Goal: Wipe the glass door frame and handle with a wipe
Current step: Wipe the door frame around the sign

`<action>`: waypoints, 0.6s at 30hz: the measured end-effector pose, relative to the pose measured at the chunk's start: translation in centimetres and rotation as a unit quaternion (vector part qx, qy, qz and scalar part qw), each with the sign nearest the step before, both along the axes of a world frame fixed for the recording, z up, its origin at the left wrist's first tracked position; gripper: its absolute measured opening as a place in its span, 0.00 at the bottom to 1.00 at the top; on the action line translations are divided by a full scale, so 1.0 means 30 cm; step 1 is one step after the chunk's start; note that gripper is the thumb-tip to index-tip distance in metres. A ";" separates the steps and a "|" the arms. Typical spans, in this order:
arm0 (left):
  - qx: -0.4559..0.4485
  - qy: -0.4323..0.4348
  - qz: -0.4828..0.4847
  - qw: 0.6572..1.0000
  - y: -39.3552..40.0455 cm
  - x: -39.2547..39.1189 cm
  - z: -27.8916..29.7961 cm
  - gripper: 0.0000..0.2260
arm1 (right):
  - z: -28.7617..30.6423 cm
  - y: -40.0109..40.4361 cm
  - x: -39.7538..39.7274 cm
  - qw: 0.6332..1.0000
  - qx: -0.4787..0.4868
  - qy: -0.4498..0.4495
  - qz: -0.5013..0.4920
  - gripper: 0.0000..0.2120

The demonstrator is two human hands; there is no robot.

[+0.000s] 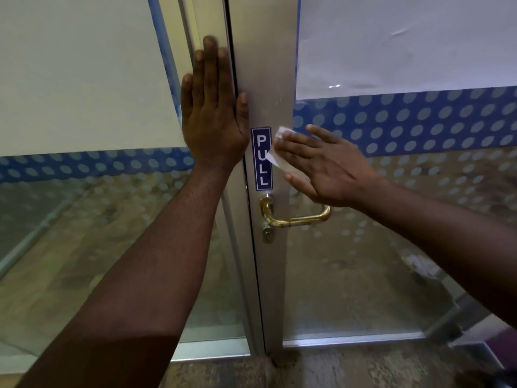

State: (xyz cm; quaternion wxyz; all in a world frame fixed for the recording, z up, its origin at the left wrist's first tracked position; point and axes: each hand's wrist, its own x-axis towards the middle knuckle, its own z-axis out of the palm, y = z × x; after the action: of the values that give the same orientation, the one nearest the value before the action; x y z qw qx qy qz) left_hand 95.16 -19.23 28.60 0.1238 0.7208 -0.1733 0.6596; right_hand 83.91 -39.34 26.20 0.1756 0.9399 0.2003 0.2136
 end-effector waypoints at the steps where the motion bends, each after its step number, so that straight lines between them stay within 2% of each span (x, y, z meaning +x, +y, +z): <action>1: -0.001 0.000 -0.001 1.000 0.000 0.002 0.000 0.24 | -0.011 0.002 -0.005 1.000 -0.006 0.007 0.003 0.31; 5: 0.001 0.002 -0.007 1.000 0.000 0.006 -0.002 0.24 | -0.087 -0.012 -0.022 0.998 -0.031 0.047 0.009 0.28; 7: -0.001 0.003 -0.006 1.000 -0.002 0.005 -0.003 0.24 | -0.078 -0.008 -0.014 0.999 -0.028 0.025 0.025 0.25; 11: 0.004 0.009 -0.001 1.000 -0.001 0.000 -0.001 0.25 | -0.096 0.024 -0.023 0.999 -0.001 -0.026 0.042 0.30; 15: 0.007 0.015 -0.005 1.000 0.002 -0.006 0.001 0.25 | -0.115 0.035 -0.001 0.991 0.045 -0.053 0.116 0.21; 18: 0.007 0.014 0.002 1.000 0.002 -0.003 0.001 0.25 | -0.077 0.066 0.032 0.982 0.115 -0.080 0.127 0.13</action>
State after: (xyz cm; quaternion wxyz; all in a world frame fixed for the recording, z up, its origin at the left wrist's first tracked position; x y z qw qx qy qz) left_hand 95.08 -19.18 28.63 0.1194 0.7312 -0.1745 0.6485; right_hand 84.89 -37.36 23.90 0.0530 0.9005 0.2775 0.3306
